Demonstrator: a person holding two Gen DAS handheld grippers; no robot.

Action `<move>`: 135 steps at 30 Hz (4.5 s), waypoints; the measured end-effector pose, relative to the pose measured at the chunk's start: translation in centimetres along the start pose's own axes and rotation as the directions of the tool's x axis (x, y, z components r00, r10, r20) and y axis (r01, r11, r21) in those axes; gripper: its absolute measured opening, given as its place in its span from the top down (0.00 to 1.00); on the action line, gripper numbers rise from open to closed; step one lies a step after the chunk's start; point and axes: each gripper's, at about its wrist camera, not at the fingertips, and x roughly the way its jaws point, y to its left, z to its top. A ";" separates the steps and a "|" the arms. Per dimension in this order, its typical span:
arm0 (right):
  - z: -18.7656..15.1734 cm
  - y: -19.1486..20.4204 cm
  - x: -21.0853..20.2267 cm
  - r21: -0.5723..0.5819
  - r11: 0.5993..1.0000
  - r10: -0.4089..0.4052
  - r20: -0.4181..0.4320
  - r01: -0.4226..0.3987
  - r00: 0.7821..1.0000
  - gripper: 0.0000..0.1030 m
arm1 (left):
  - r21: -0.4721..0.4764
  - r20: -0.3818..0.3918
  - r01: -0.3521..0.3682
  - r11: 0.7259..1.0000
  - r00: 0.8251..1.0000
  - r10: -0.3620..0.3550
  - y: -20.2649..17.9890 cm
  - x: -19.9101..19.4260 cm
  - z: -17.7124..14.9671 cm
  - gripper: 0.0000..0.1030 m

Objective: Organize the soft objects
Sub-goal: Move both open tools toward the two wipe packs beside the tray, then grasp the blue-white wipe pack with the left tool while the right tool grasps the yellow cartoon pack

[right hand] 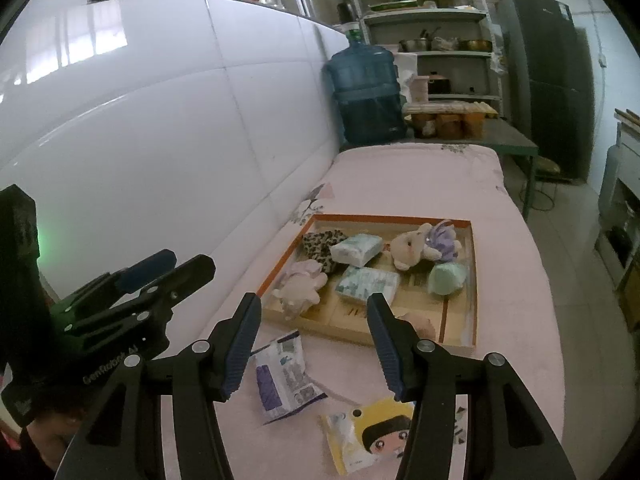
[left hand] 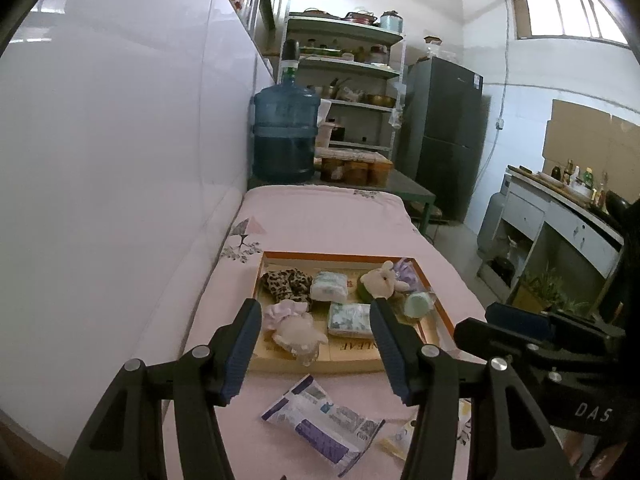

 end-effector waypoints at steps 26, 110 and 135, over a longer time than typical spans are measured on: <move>-5.9 -0.8 -2.7 0.150 0.971 -0.185 -0.036 0.188 0.982 0.45 | -0.036 -0.012 -0.035 0.999 0.999 0.034 1.4 -2.9 -4.5 0.45; -10.9 -7.7 5.2 0.340 0.928 -0.120 -0.120 0.154 0.986 0.88 | -0.260 -0.268 0.039 0.965 0.957 -0.110 4.0 7.6 -13.8 0.45; -10.8 -7.6 4.4 0.324 0.941 -0.066 -0.098 0.095 0.993 0.89 | -0.218 -0.229 0.132 0.967 0.956 -0.182 0.3 8.6 -12.6 0.88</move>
